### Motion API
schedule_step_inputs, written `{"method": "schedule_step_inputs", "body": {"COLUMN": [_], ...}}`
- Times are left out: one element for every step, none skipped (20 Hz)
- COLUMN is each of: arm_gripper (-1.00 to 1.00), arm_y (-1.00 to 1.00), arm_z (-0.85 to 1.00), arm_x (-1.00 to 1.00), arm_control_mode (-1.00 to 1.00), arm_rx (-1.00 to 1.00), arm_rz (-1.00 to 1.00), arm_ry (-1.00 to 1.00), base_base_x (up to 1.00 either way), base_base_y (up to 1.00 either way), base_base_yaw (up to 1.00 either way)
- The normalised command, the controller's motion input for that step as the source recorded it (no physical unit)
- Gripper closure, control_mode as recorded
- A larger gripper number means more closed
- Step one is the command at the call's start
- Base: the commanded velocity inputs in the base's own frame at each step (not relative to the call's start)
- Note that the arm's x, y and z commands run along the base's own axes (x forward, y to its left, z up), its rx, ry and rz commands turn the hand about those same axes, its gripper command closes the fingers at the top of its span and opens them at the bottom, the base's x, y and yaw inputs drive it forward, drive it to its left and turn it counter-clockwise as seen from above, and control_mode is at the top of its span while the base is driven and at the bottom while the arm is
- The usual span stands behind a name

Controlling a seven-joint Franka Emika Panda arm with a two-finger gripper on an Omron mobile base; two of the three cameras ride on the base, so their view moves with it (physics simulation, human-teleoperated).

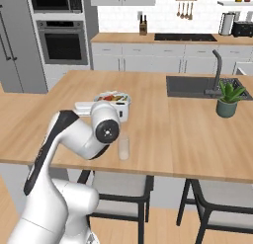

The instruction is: Take a straw from the drawer in front and place it inside the glass cup on the dining counter.

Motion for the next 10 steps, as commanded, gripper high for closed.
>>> {"method": "schedule_step_inputs", "body": {"arm_gripper": [1.00, 1.00, 1.00, 1.00, 1.00, 1.00, 1.00, 1.00, 1.00, 1.00], "arm_y": [0.00, 0.00, -0.01, -0.06, -0.10, -0.12, -0.14, -0.20, -0.24, -0.19], "arm_z": [-0.18, -0.16, -0.16, -0.10, -0.04, 0.00, 0.00, 0.00, 0.00, 0.00], "arm_x": [0.28, 0.16, 0.13, 0.06, 0.07, 0.06, 0.04, 0.01, 0.03, 0.04], "arm_control_mode": [-1.00, -1.00, -1.00, -1.00, -1.00, -1.00, -1.00, -1.00, -1.00, -1.00], "arm_rx": [0.00, 0.00, 0.00, 0.00, 0.00, 0.00, 0.00, 0.00, 0.00, 0.00], "arm_rz": [0.00, 0.00, 0.00, 0.00, 0.00, 0.00, 0.00, 0.00, 0.00, 0.00], "arm_ry": [0.00, 0.00, 0.00, 0.00, 0.00, 0.00, 0.00, 0.00, 0.00, 0.00], "base_base_x": [0.00, 0.00, 0.00, 0.00, 0.00, 0.00, 0.00, 0.00, 0.00, 0.00], "base_base_y": [0.00, 0.00, 0.00, 0.00, 0.00, 0.00, 0.00, 0.00, 0.00, 0.00], "base_base_yaw": [0.00, 0.00, 0.00, 0.00, 0.00, 0.00, 0.00, 0.00, 0.00, 0.00]}}
